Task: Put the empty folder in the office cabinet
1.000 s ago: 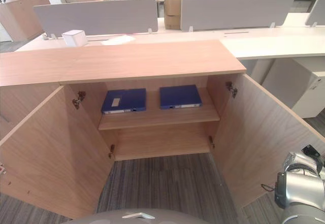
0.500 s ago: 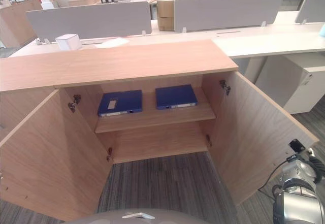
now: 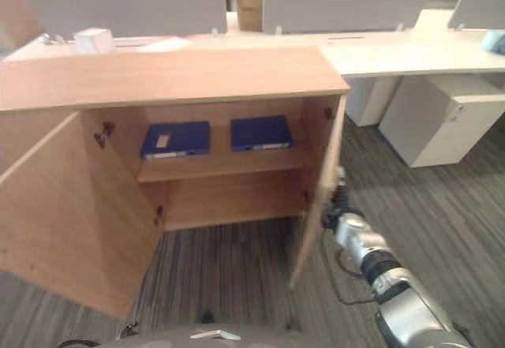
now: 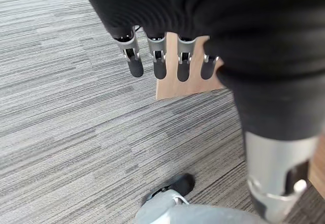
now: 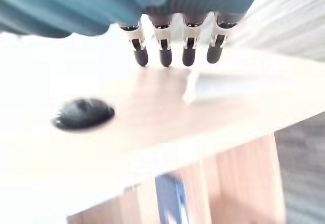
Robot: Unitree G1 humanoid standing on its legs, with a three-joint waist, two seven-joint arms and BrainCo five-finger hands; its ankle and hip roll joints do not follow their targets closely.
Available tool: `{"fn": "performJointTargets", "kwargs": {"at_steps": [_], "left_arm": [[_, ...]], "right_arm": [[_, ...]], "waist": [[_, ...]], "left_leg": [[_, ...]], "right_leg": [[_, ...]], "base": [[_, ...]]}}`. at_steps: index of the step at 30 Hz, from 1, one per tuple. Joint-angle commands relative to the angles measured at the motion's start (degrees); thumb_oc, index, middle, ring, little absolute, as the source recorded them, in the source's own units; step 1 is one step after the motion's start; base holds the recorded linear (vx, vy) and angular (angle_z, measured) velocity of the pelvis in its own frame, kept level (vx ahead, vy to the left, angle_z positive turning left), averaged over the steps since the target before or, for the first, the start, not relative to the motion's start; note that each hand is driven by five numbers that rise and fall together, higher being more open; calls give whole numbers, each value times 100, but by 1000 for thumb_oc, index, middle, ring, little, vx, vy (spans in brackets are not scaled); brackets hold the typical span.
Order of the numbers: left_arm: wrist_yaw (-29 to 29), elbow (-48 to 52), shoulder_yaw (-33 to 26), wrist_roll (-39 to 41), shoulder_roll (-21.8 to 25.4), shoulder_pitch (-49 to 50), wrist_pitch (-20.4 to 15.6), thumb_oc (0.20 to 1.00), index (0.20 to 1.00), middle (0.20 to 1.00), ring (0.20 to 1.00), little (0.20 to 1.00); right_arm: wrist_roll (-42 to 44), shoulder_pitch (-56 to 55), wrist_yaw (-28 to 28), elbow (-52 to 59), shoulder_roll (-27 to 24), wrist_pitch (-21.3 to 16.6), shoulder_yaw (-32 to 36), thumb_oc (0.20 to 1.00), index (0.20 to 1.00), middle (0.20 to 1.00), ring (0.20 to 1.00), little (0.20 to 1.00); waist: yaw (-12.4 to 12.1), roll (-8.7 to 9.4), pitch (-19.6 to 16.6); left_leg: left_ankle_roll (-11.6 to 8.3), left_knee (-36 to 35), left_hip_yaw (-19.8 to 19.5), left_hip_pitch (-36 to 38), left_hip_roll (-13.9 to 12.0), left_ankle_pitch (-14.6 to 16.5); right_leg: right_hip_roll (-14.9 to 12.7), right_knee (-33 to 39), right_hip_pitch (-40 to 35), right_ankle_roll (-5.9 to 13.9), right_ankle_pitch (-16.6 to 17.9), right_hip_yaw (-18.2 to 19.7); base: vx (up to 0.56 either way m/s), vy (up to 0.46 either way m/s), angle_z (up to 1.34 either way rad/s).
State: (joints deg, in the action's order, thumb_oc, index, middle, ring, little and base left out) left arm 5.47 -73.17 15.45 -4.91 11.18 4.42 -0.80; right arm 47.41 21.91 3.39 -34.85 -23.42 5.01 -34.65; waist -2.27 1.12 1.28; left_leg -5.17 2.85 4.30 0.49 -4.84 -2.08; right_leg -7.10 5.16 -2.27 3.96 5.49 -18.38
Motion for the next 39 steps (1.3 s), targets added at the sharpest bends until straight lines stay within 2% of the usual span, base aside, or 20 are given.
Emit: {"fn": "performJointTargets", "kwargs": {"at_steps": [1, 7, 13, 16, 18, 19, 22, 23, 25, 26, 27, 28, 29, 30, 31, 32, 34, 37, 38, 39], "left_arm": [[-31, 35, 215, -266, 266, -102, -107, 1000, 1000, 1000, 1000, 1000], [24, 121, 135, -438, 291, -78, -152, 1000, 1000, 1000, 1000, 1000], [20, 47, 15, -437, 291, -49, -190, 1000, 1000, 1000, 1000, 1000], [0, 91, -130, -247, 332, -69, -224, 1000, 1000, 1000, 1000, 1000], [116, 291, -463, 235, 434, -78, -280, 1000, 1000, 1000, 1000, 1000], [319, 522, -871, 669, 618, -77, -338, 1000, 1000, 1000, 1000, 1000], [440, 577, -1053, 822, 729, -67, -360, 1000, 1000, 1000, 1000, 1000], [554, 568, -1304, 974, 869, -85, -358, 1000, 1000, 1000, 1000, 1000], [554, 568, -1304, 974, 869, -85, -358, 1000, 1000, 1000, 1000, 1000], [751, 618, -1934, 1398, 1235, -88, -350, 1000, 1000, 1000, 1000, 1000], [964, 641, -2695, 1547, 2009, -27, -283, 1000, 1000, 1000, 1000, 1000], [964, 641, -2695, 1547, 2009, -27, -283, 1000, 1000, 1000, 1000, 1000], [1029, 709, -3246, 1458, 2817, 103, -170, 1000, 1000, 1000, 1000, 1000], [1028, 710, -3242, 1457, 2822, 92, -167, 1000, 1000, 1000, 1000, 1000], [1021, 846, -3494, 1358, 3154, 161, -105, 1000, 1000, 1000, 1000, 1000], [1020, 852, -3497, 1356, 3155, 166, -102, 1000, 1000, 1000, 1000, 1000], [997, 791, -3863, 1241, 3406, 414, -42, 1000, 1000, 1000, 1000, 1000], [1047, 626, -4383, 1231, 3817, 535, -13, 1000, 1000, 1000, 1000, 1000], [1047, 626, -4383, 1231, 3817, 535, -13, 1000, 1000, 1000, 1000, 1000], [1073, 691, -4344, 1250, 3843, 414, -45, 1000, 1000, 1000, 1000, 1000]], "right_arm": [[-37, 1011, 1884, 1563, 567, 12, -1103, 1000, 1000, 1000, 1000, 1000], [-50, 830, 2003, 2192, 424, -130, -1384, 1000, 1000, 1000, 1000, 1000], [-185, 262, 1869, 1494, 338, -220, -986, 1000, 1000, 1000, 1000, 1000], [-408, -54, 1754, 829, 314, -148, -686, 1000, 1000, 1000, 1000, 1000], [-770, -350, 1528, -140, 388, -162, -280, 1000, 1000, 1000, 1000, 1000], [-1233, -588, 1167, -1169, 484, -195, 239, 1000, 1000, 1000, 1000, 1000], [-1543, -621, 1012, -1631, 534, -244, 479, 1000, 1000, 1000, 1000, 1000], [-1839, -684, 708, -2322, 646, -255, 869, 1000, 1000, 1000, 1000, 1000], [-1839, -684, 708, -2322, 646, -255, 869, 1000, 1000, 1000, 1000, 1000], [-2458, -682, 309, -3508, 850, -212, 1659, 1000, 1000, 1000, 1000, 1000], [-3068, -712, -396, -4857, 698, 22, 2880, 1000, 1000, 1000, 1000, 1000], [-3068, -712, -396, -4857, 698, 22, 2880, 1000, 1000, 1000, 1000, 1000], [-3101, -984, -855, -5366, 131, 178, 3879, 1000, 1000, 1000, 1000, 1000], [-3103, -979, -856, -5365, 134, 178, 3888, 1000, 1000, 1000, 1000, 1000], [-3197, -1163, -1029, -5532, -172, 308, 4249, 1000, 1000, 1000, 1000, 1000], [-3200, -1164, -1028, -5532, -171, 309, 4250, 1000, 1000, 1000, 1000, 1000], [-3324, -1418, -1059, -5633, -339, 402, 4531, 1000, 1000, 1000, 1000, 1000], [-3433, -1748, -857, -5707, -289, 498, 4622, 1000, 1000, 1000, 1000, 1000], [-3433, -1748, -857, -5707, -289, 498, 4622, 1000, 1000, 1000, 1000, 1000], [-3359, -1856, -796, -5769, -271, 515, 4655, 1000, 1000, 1000, 1000, 1000]], "waist": [[-538, -23, 31], [-629, -5, -16], [-619, -3, -49], [-592, 5, -52], [-605, 11, -45], [-658, 22, -25], [-683, 38, -38], [-726, 45, -45], [-726, 45, -45], [-839, 47, -58], [-960, 14, -62], [-960, 14, -62], [-980, 10, 212], [-964, 26, 185], [-958, 37, 367], [-953, 38, 354], [-890, 46, 343], [-625, 110, 342], [-625, 110, 342], [-466, 54, 326]], "left_leg": [[70, -785, -37, 582, 49, 246], [71, -785, -124, 515, 59, 235], [76, -785, -134, 517, 69, 256], [80, -785, -159, 509, 82, 266], [75, -785, -193, 495, 93, 257], [66, -785, -267, 494, 103, 256], [66, -785, -316, 457, 118, 235], [64, -785, -383, 437, 131, 226], [64, -785, -383, 437, 131, 226], [51, -785, -509, 422, 146, 223], [46, -785, -658, 465, 135, 278], [46, -785, -658, 465, 135, 278], [5, -46, -635, -41, 205, 417], [16, -2, -654, -116, 225, 412], [-123, 361, -499, -499, 105, 422], [-124, 379, -505, -522, 103, 430], [-188, 299, -401, -456, -163, 411], [-334, 6, -285, -241, -774, 144], [-334, 6, -285, -241, -774, 144], [-473, -339, -147, -173, -1149, -149]], "right_leg": [[-109, -333, -330, 241, -695, 4], [-149, -317, -342, 253, -695, -98], [-165, -304, -365, 268, -697, -129], [-182, -305, -367, 281, -691, -145], [-198, -303, -390, 286, -689, -204], [-204, -292, -434, 289, -698, -273], [-216, -279, -436, 292, -691, -335], [-220, -275, -457, 293, -702, -392], [-220, -275, -457, 293, -702, -392], [-220, -259, -521, 293, -734, -506], [-211, -295, -627, 297, -821, -630], [-211, -295, -627, 297, -821, -630], [-292, -403, -575, 282, -889, -699], [-307, -403, -533, 287, -871, -719], [-354, -411, -458, 271, -856, -864], [-351, -410, -446, 270, -855, -868], [-353, -331, -480, 330, -780, -926], [-571, -299, -452, 503, -670, -871], [-571, -299, -452, 503, -670, -871], [-728, -321, -376, 627, -622, -864]], "base": [[13, -12, 10], [22, -4, 99], [16, 3, 20], [5, 7, -9], [22, 0, 13], [0, 0, 0], [13, -11, 22], [11, -11, 11], [26, -21, 6], [139, -79, 9], [139, -79, 9], [3, -63, 47], [-105, -7, 55], [-219, 25, 62], [-123, 40, 31], [-102, 68, 20], [74, 150, 46], [60, 270, 35], [9, 389, 18], [11, 428, 3]]}}
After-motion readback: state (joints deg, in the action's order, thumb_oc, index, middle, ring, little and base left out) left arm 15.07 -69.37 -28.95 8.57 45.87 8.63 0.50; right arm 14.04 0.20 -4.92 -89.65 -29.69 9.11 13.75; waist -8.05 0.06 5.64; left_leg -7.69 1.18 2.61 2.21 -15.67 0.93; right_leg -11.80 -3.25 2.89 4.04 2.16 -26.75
